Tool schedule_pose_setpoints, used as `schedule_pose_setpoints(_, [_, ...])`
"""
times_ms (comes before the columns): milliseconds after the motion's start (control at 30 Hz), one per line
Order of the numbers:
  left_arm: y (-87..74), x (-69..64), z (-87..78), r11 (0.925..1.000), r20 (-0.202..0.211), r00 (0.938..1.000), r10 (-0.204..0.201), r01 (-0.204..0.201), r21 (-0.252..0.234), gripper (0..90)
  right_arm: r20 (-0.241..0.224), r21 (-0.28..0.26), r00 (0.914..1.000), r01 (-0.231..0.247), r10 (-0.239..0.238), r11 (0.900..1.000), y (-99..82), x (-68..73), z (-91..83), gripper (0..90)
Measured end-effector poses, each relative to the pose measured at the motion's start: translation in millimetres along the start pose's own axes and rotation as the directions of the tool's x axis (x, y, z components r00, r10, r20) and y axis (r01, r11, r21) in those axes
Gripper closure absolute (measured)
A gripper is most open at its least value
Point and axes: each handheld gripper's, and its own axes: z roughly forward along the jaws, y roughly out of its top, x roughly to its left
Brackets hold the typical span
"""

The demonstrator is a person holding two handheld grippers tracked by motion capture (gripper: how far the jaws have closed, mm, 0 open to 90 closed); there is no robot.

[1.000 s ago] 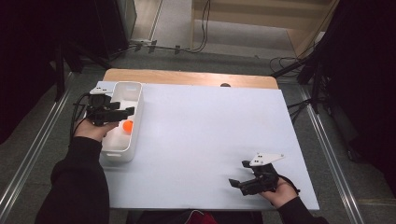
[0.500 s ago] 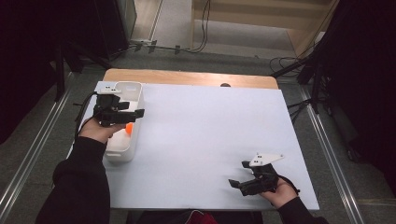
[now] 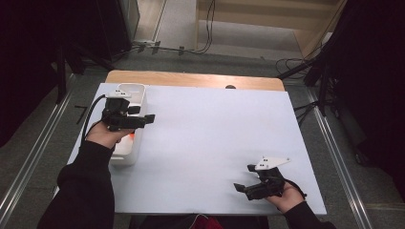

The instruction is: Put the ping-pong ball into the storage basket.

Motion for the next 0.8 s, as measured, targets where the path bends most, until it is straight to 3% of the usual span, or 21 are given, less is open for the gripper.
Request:
schedule_pose_setpoints(400, [-2.7, -13.7, 13.3, 0.9993, 0.040, 0.9989, 0.025, -0.026, 0.026, 28.9, 0.007, 0.006, 1.0000, -0.006, 0.006, 1.0000, -0.1, -0.8, -0.4, 9.3])
schedule_pose_setpoints(533, [-2.6, -20.2, 16.0, 0.9995, 0.085, 0.9960, 0.027, -0.028, 0.015, 28.8, 0.012, 0.002, 0.9999, -0.008, 0.008, 1.0000, -0.2, -2.3, -0.7, 9.3])
schedule_pose_setpoints(800, [-4.7, -31.7, 23.2, 0.9986, 0.101, 0.9939, 0.044, -0.047, 0.025, 28.8, 0.011, -0.009, 0.9999, -0.007, 0.007, 0.9999, 0.0, -2.3, -1.7, 9.3])
